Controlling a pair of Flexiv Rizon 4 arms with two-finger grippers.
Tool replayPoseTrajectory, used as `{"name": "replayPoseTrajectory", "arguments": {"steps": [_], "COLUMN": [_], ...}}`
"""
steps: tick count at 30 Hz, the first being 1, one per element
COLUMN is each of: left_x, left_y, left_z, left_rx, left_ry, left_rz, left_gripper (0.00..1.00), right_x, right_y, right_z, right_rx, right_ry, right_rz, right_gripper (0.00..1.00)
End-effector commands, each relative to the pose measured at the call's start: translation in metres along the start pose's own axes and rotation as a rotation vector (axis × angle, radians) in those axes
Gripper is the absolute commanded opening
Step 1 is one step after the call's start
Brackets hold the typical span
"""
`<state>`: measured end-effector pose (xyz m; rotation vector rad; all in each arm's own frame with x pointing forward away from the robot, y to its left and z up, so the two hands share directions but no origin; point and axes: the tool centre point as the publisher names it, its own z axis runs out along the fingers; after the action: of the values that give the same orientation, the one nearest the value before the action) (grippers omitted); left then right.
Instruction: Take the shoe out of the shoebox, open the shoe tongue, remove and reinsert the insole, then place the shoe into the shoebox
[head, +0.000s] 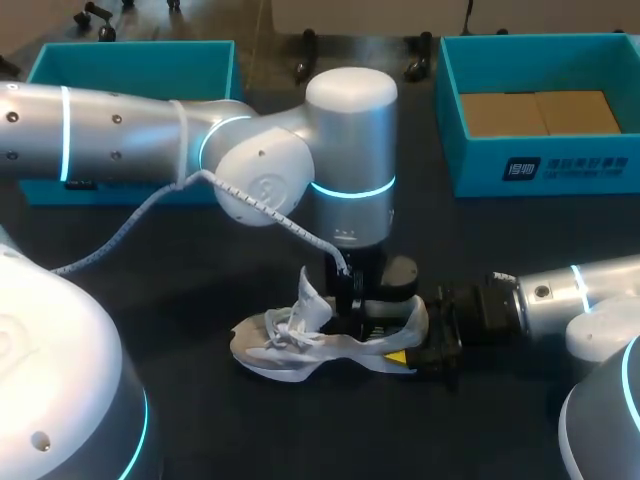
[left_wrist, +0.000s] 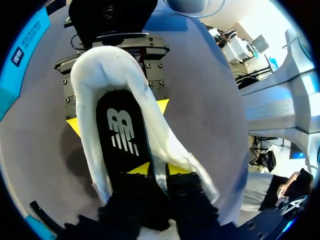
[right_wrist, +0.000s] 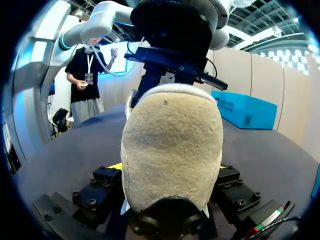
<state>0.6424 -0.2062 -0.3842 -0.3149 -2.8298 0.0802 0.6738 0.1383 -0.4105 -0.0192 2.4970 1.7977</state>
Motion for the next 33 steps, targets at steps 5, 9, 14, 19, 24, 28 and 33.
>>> {"name": "replayPoseTrajectory", "arguments": {"steps": [5,9,14,19,24,28,33], "left_x": [0.000,-0.001,-0.003,-0.014,-0.026,-0.033,-0.040], "left_y": [-0.005,-0.004,-0.003,-0.003,-0.004,-0.006,-0.004], "left_z": [0.010,0.016,0.022,0.019,0.019,0.022,0.019], "left_rx": [-0.016,-0.026,-0.044,-0.061,-0.087,-0.112,-0.109], "left_ry": [-0.050,-0.094,-0.146,-0.183,-0.240,-0.268,-0.275], "left_rz": [-0.002,-0.021,-0.040,-0.074,-0.114,-0.146,-0.187], "left_gripper": [0.27,0.27,0.26,0.20,0.14,0.04,0.00], "right_x": [-0.001,-0.001,-0.001,-0.001,-0.001,-0.001,-0.001], "right_y": [-0.003,-0.003,-0.003,-0.003,-0.003,-0.003,-0.003], "right_z": [0.003,0.003,0.003,0.003,0.003,0.003,0.003], "right_rx": [0.004,0.004,0.004,0.004,0.004,0.004,0.004], "right_ry": [0.001,0.001,0.001,0.001,0.001,0.001,0.001], "right_rz": [0.001,0.001,0.001,0.001,0.001,0.001,0.001], "right_gripper": [0.00,0.00,0.00,0.00,0.00,0.00,0.00]}}
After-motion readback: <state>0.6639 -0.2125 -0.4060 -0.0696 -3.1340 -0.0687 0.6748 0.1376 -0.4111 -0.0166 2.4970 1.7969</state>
